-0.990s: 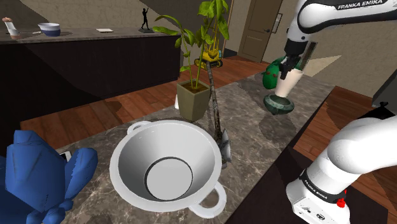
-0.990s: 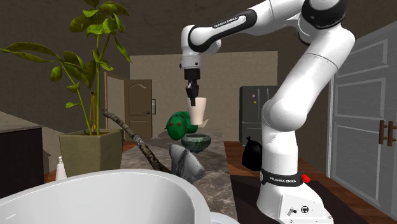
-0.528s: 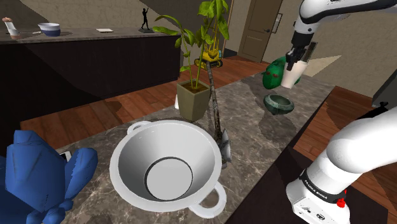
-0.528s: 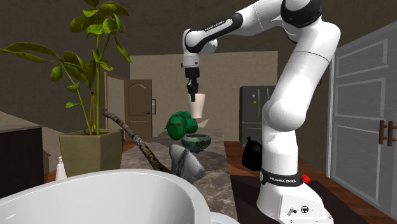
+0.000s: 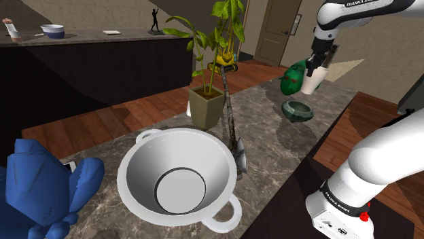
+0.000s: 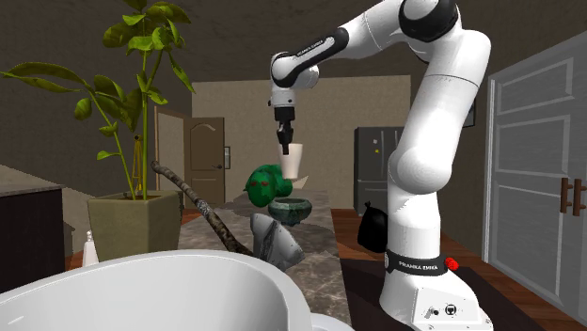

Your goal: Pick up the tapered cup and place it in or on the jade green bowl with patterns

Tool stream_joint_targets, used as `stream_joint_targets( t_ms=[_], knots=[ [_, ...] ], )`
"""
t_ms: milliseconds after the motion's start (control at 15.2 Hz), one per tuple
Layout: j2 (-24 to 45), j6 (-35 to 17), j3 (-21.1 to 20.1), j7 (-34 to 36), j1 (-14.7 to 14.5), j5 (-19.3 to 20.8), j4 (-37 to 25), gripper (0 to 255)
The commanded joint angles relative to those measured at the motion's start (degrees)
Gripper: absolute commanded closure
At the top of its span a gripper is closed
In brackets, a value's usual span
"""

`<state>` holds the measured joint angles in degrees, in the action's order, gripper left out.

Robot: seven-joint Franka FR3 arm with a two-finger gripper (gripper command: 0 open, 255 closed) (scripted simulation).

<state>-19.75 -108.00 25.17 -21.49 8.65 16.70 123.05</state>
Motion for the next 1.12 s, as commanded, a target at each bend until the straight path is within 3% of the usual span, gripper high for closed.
stream_joint_targets(
  t_ms=[0, 1056],
  knots=[
    [0.1, -1.4, 0.2, 0.1, 0.1, 0.1, 1.3, 255],
    [3.0, -13.3, 2.0, 1.3, 0.5, 0.9, 10.4, 255]
  ],
)
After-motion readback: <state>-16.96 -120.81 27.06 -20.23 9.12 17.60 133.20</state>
